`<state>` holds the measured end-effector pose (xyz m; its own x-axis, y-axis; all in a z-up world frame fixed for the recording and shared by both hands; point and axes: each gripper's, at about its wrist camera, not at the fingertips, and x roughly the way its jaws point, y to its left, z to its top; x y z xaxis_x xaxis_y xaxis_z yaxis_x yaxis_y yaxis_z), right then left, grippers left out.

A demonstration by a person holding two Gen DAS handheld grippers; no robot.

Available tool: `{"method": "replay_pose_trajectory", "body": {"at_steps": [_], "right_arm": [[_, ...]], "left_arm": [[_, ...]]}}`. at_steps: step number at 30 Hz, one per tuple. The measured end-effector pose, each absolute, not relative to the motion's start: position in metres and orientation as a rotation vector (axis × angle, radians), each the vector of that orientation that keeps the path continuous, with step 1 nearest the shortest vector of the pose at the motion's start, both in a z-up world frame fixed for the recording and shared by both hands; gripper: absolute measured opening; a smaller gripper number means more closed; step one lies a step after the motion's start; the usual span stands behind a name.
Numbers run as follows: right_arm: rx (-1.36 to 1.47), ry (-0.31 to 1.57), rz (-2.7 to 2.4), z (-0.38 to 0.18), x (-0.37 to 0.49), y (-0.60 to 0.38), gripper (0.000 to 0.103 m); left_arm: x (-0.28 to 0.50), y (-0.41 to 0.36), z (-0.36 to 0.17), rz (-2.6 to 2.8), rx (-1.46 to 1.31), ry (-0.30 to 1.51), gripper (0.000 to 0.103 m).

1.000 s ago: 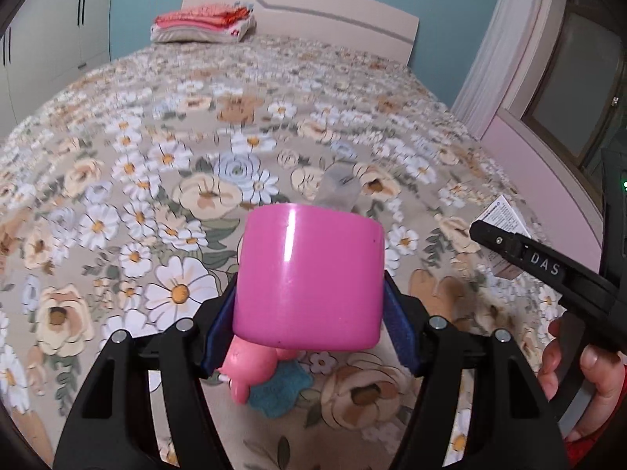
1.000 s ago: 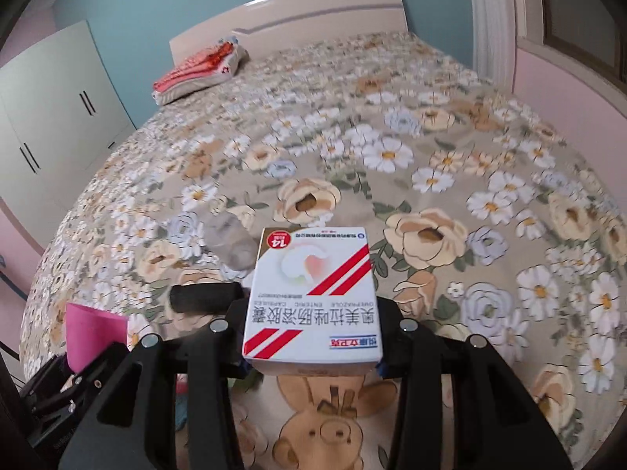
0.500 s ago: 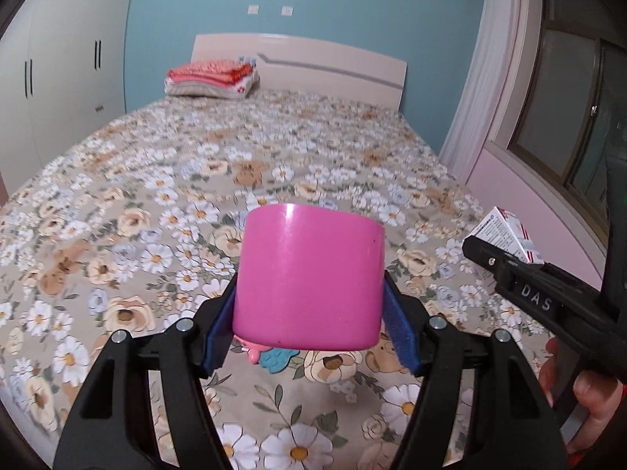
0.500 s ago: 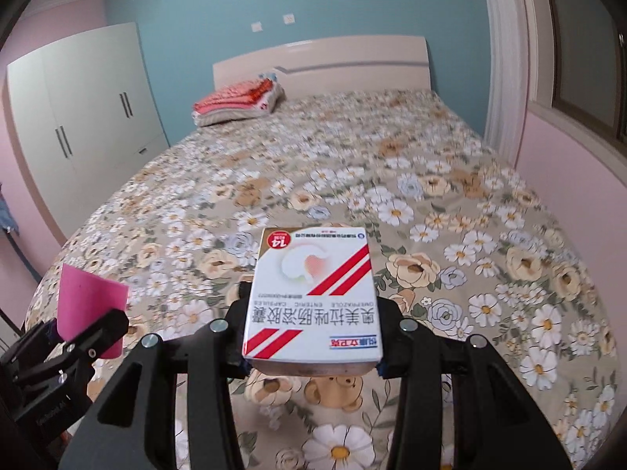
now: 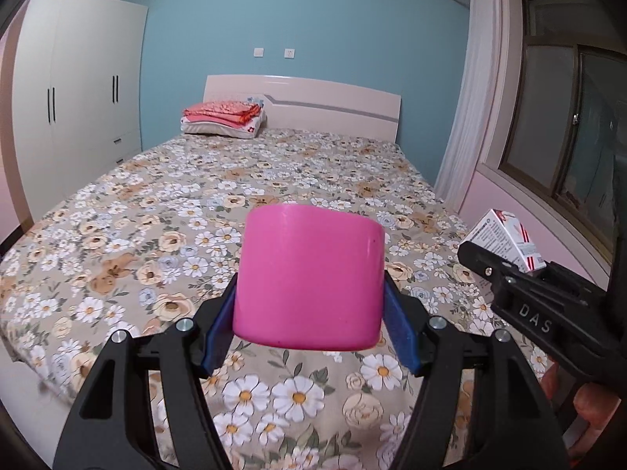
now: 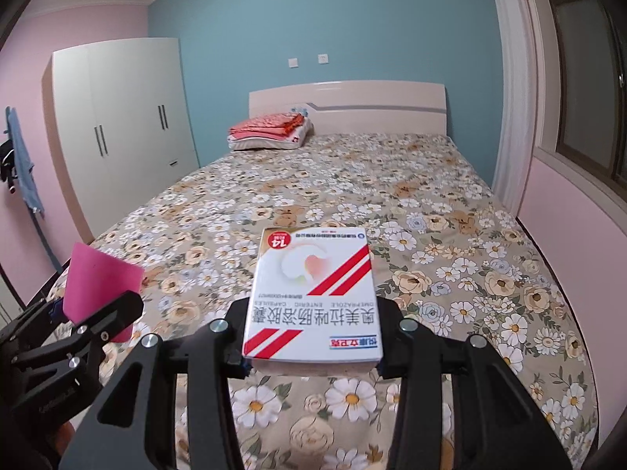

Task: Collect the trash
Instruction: 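Lift the pink cup and medicine box and carry them toward the lined bowl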

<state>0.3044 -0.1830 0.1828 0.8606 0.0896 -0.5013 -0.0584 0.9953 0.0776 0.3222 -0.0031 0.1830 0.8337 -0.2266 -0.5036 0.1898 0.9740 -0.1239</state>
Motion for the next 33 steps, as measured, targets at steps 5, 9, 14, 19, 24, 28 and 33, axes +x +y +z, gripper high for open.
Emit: {"method": "replay_pose_trajectory", "body": {"at_steps": [5,9,14,19,24,28,33], "right_arm": [[0.036,0.523,0.11,0.182,0.265,-0.175,0.045],[0.013,0.529,0.133,0.172,0.236,-0.171,0.045],[-0.017,0.555,0.166,0.147,0.209,-0.167,0.045],[-0.043,0.604,0.206,0.113,0.183,-0.157,0.045],[-0.075,0.66,0.23,0.076,0.165,-0.144,0.045],[-0.085,0.71,0.255,0.048,0.154,-0.137,0.045],[-0.1,0.776,0.284,0.013,0.142,-0.128,0.045]], "left_arm": [[0.273,0.008,0.19,-0.19,-0.062,0.516,0.067],[0.247,0.016,0.182,-0.176,-0.06,0.515,0.067],[0.217,0.027,0.157,-0.165,-0.05,0.539,0.067],[0.192,0.035,0.118,-0.166,-0.045,0.598,0.067],[0.182,0.041,0.074,-0.167,-0.029,0.674,0.067],[0.175,0.044,0.041,-0.175,-0.031,0.735,0.067],[0.167,0.043,-0.003,-0.197,-0.025,0.823,0.067]]}}
